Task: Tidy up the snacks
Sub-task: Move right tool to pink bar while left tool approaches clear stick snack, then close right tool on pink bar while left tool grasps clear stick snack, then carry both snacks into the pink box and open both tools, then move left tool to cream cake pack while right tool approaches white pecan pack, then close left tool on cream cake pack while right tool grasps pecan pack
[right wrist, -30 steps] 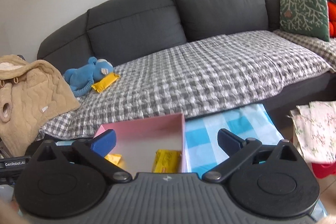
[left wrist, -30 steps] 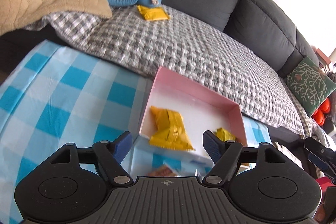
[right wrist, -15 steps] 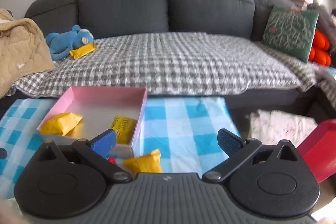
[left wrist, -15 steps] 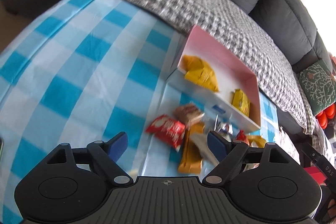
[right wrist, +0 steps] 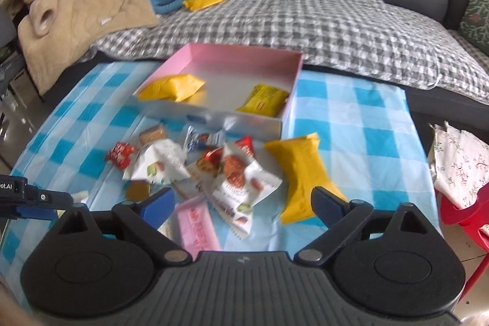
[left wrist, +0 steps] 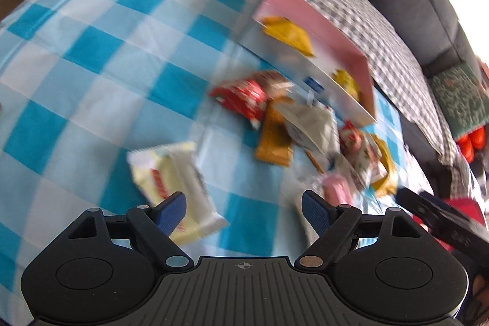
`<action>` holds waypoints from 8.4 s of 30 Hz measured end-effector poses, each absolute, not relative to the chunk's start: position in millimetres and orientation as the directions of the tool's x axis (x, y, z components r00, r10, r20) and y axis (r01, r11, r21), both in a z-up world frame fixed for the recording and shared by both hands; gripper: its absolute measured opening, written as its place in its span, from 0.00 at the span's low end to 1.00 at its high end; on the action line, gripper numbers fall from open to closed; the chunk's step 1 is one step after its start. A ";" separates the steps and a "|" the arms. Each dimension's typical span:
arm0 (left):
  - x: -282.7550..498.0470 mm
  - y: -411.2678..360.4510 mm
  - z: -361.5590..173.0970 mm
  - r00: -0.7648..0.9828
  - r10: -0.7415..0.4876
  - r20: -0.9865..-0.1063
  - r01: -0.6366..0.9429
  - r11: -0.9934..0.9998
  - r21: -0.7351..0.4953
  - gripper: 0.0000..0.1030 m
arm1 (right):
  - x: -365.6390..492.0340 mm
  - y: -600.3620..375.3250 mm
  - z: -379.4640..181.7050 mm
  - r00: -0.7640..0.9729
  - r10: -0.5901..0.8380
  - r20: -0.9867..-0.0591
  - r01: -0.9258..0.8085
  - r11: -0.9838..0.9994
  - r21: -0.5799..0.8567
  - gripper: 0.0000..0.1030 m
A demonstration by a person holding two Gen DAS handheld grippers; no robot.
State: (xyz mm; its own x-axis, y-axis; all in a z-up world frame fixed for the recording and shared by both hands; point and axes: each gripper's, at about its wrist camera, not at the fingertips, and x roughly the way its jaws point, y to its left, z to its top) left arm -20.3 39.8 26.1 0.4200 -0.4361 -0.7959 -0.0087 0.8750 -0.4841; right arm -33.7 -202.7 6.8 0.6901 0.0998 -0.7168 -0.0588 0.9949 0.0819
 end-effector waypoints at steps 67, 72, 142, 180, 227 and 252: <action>-50.4 -70.6 -2.0 0.437 -0.399 -0.806 0.414 0.885 -0.214 0.29 | -23.6 -234.9 2.4 0.709 0.247 -0.660 0.008 0.934 0.358 0.29; -54.2 -77.1 -1.2 0.460 -0.365 -0.809 0.434 0.888 -0.153 0.20 | -24.1 -237.6 3.2 0.715 0.248 -0.654 0.008 0.932 0.362 0.29; 165.3 -40.9 32.2 0.526 -0.488 -0.697 0.280 0.873 -0.400 0.16 | 96.0 -227.9 -17.4 0.701 0.354 -0.619 0.083 0.822 0.563 0.29; 145.2 30.5 59.2 0.582 -0.351 -0.734 0.084 0.923 -0.375 0.43 | 70.8 -236.9 27.2 0.801 0.178 -0.572 0.105 0.898 0.426 0.64; -22.0 37.5 -3.8 0.451 -0.168 -0.877 -0.057 0.975 -0.216 0.61 | -0.3 -248.9 1.9 0.680 0.057 -0.731 0.133 0.971 0.200 0.78; -18.7 30.4 9.7 0.524 -0.201 -0.828 0.004 0.972 -0.233 0.43 | 20.6 -243.6 -28.0 0.602 0.219 -0.768 0.227 0.875 0.428 0.55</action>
State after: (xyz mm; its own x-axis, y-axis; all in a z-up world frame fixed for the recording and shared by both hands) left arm -18.7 30.4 9.7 0.5236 -0.2009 -0.8279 0.0043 0.9724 -0.2332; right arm 20.6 -243.6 -28.0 0.6023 0.2195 -0.7675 0.2271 0.8746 0.4283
